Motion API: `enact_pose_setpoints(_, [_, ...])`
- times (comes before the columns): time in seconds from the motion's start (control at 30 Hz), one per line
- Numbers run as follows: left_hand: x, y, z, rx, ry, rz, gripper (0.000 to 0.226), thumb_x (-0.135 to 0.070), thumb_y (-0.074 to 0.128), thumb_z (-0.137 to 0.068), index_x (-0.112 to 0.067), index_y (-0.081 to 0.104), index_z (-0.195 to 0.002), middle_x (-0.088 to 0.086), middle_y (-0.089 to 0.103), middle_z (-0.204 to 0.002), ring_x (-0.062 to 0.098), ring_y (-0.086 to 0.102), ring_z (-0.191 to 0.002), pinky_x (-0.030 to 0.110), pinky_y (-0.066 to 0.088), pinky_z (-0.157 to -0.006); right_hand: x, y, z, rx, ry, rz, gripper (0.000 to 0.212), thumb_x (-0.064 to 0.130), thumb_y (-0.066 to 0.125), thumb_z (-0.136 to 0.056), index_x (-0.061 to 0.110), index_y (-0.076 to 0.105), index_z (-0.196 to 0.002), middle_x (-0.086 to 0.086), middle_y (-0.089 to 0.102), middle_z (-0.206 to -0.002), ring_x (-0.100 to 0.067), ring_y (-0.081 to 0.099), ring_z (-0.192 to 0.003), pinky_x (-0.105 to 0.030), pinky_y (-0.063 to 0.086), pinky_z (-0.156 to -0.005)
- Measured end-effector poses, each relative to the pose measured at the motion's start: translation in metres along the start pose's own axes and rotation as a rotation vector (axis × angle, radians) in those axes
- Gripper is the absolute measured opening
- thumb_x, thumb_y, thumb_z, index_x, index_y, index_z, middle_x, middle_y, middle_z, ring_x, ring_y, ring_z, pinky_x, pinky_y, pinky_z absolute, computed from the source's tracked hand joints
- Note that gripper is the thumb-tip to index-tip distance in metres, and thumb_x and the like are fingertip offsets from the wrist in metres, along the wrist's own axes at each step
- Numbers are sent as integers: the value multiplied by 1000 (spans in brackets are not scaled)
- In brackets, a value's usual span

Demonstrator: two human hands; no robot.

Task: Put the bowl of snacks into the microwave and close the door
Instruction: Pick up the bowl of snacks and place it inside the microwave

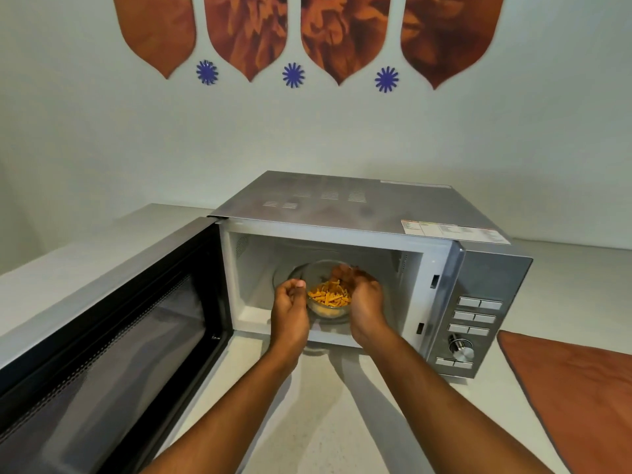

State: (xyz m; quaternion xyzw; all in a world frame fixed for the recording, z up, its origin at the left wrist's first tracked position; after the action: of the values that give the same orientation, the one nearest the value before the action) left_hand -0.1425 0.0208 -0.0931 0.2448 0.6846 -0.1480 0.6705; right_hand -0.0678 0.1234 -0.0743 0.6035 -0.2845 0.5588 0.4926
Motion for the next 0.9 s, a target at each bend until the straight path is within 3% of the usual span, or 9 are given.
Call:
enact_pose_setpoints(0.13, [11,4,2,-27,-27,23,19,-32,50,-100,-29,54,-118,-2,64,-113,11,63,-101,17,47,-73,-3,12,-11,-53,-29,-35,39,9,45,-99,19,77,-79,-18,79,-106,-42,71,-108,-53,56,-100])
enact_pose_setpoints(0.2, [13,5,-1,-25,-33,26,24,-29,53,-99,-26,53,-124,-2,64,-117,15,63,-106,18,49,-78,-7,17,-13,-59,-33,-57,36,9,47,-97,20,77,-81,-19,78,-109,-41,70,-109,-53,57,-100])
enact_pose_setpoints(0.33, [11,4,-14,-10,-62,-15,36,-31,54,-98,-21,54,-132,1,65,-122,20,63,-112,28,53,-89,-17,16,-17,-69,-8,-49,29,19,46,-102,23,74,-106,-6,77,-113,-26,71,-107,-37,58,-89])
enact_pose_setpoints(0.4, [10,6,-21,10,-77,-8,34,-32,53,-99,-21,57,-131,2,66,-119,20,65,-110,28,55,-86,-21,13,-20,-45,13,-47,28,24,50,-101,20,70,-120,-6,74,-119,-25,68,-110,-34,56,-86])
enact_pose_setpoints(0.53, [7,14,-40,37,-79,6,22,-27,48,-101,-26,64,-117,-1,69,-108,15,64,-100,28,52,-83,-25,9,-28,13,63,-30,38,36,55,-101,18,61,-134,-11,68,-129,-31,62,-122,-47,49,-110])
enact_pose_setpoints(0.7, [5,24,-65,33,-154,36,30,-16,43,-99,-21,71,-108,2,69,-93,18,59,-85,27,46,-70,-19,8,-38,31,74,2,29,19,53,-101,16,62,-128,-11,66,-131,-32,56,-129,-49,38,-120])
enact_pose_setpoints(0.8, [5,27,-75,30,-202,55,31,-20,43,-99,-21,70,-116,4,68,-108,20,59,-96,31,44,-81,-15,7,-42,56,48,63,32,16,54,-100,17,60,-132,-11,64,-135,-31,54,-132,-48,34,-122])
enact_pose_setpoints(0.9, [3,29,-85,31,-210,50,32,-21,44,-98,-17,70,-115,7,70,-108,19,59,-90,33,42,-82,-14,7,-45,129,-51,109,38,11,54,-100,13,58,-138,-14,63,-138,-32,55,-131,-48,38,-120])
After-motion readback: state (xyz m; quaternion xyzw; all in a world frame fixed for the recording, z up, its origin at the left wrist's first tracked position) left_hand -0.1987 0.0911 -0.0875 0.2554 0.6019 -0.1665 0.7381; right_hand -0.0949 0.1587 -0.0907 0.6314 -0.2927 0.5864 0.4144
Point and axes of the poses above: each hand's wrist, its own z-axis away from the middle knuckle, its own y-axis out of the palm, x = y × z, the point moved 1 cm from there along -z, towards the middle knuckle
